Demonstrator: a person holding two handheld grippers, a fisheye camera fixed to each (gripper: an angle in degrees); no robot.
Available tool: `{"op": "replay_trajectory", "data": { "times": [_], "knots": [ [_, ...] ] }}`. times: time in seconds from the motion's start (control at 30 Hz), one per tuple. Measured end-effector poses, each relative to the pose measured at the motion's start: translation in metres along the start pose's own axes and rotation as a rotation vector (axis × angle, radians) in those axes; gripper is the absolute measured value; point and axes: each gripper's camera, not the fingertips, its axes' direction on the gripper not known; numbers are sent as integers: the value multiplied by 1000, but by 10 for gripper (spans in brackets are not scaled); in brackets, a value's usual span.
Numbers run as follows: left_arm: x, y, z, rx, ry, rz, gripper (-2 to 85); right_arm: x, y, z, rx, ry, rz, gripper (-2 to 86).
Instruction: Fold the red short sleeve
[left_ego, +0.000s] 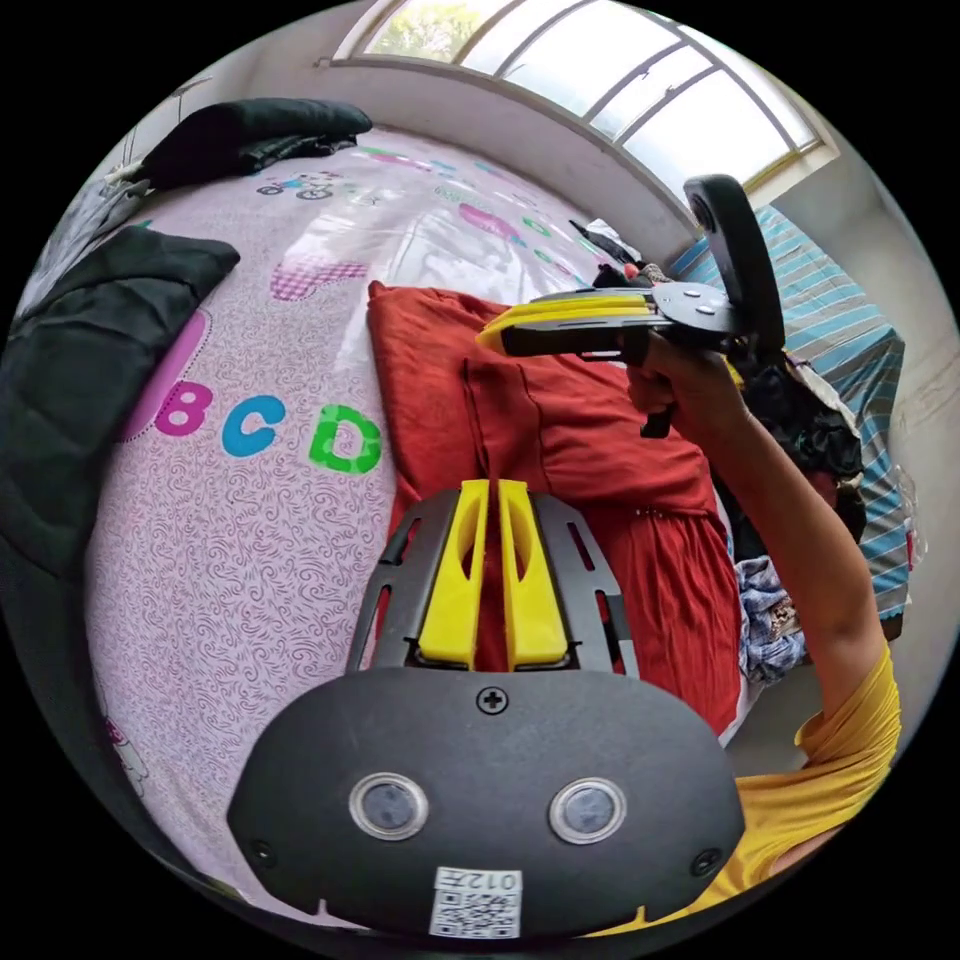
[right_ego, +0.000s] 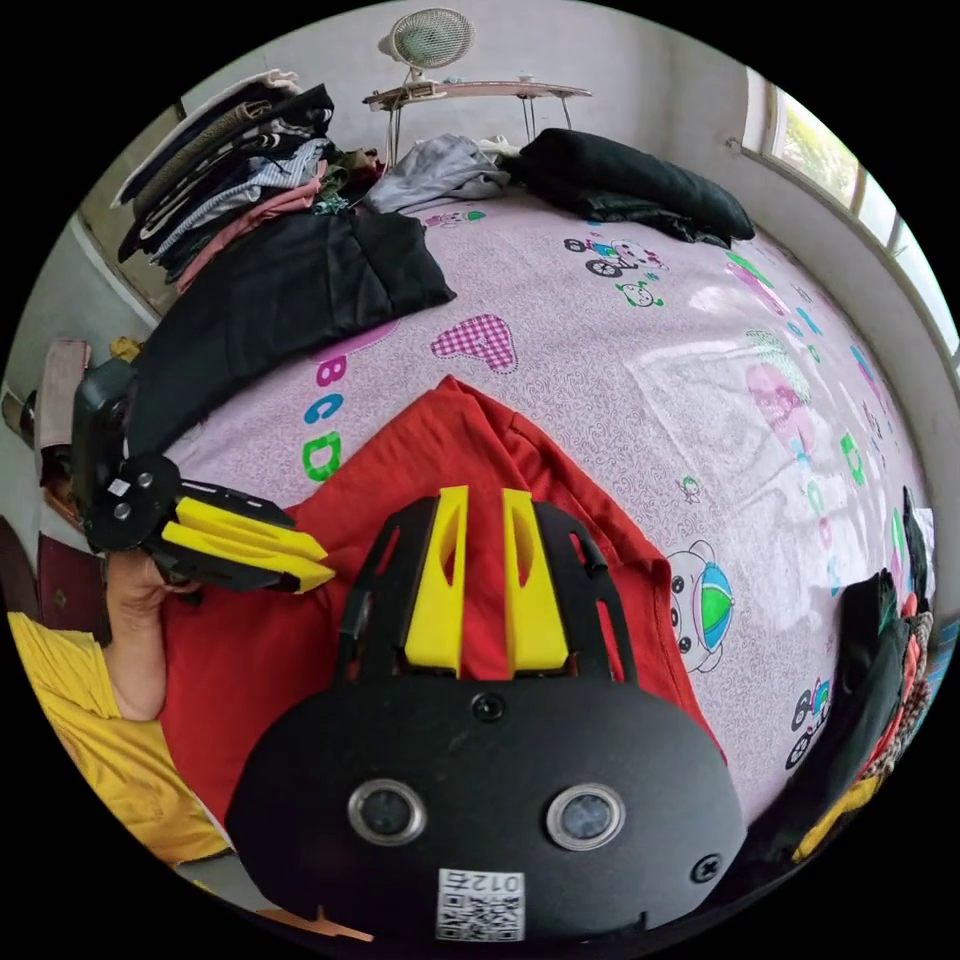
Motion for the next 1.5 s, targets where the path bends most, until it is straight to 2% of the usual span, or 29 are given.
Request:
{"op": "replay_trajectory", "data": {
  "times": [0.07, 0.17, 0.23, 0.27, 0.3, 0.4, 0.47, 0.53, 0.63, 0.7, 0.77, 0.83, 0.93, 1.0, 1.1, 1.17, 1.23, 1.33, 1.5],
  "knots": [
    [-4, 2, -9, 19, -21, -25, 4, 7, 15, -30, 33, -3, 2, 61],
    [-15, 16, -47, 195, -178, -180, 4, 26, 56, -84, 106, 36, 33, 39],
    [-3, 28, -73, 379, -160, -131, 4, 41, 89, -109, 114, 78, 71, 26],
    [2, 28, -75, 404, -125, -93, 4, 51, 111, -118, 89, 82, 89, 21],
    [12, 23, -71, 404, -37, -21, 4, 55, 122, -120, 70, 78, 102, 18],
    [35, -2, -33, 200, 127, 107, 4, 73, 171, -112, 2, 55, 190, 12],
    [46, -10, -14, 109, 68, 98, 4, 79, 196, -93, -32, -3, 229, 10],
    [55, -15, -7, 56, -75, 84, 4, 79, 206, -78, -54, -22, 229, 10],
    [53, -18, -7, 29, -172, 38, 5, 85, 210, -53, -147, 59, 249, 8],
    [48, -19, -9, 32, -129, 16, 5, 94, 215, -57, -68, 74, 306, 8],
    [44, -20, -11, 33, -94, -5, 4, 115, 227, -55, -94, 66, 441, 8],
    [42, -22, -13, 37, -64, -22, 3, 121, 240, -63, -80, 21, 458, 8],
    [47, -22, -26, 88, -117, -57, 4, 120, 274, -92, -32, 135, 478, 8],
    [55, -21, -39, 163, -134, -47, 3, 119, 301, -109, -1, 136, 490, 8],
    [63, -23, -45, 219, 26, 7, 3, 119, 349, -123, -2, 131, 524, 8],
    [71, -31, -35, 150, 84, 41, 3, 123, 380, -117, -44, 143, 560, 8],
    [85, -40, -21, 62, -10, 43, 4, 131, 396, -108, -47, 150, 613, 8],
    [102, -48, -15, 24, -163, 41, 4, 146, 415, -92, -53, 203, 695, 5],
    [111, -57, -19, 36, -116, 16, 3, 153, 449, -98, 77, 169, 814, 3]
  ]
}}
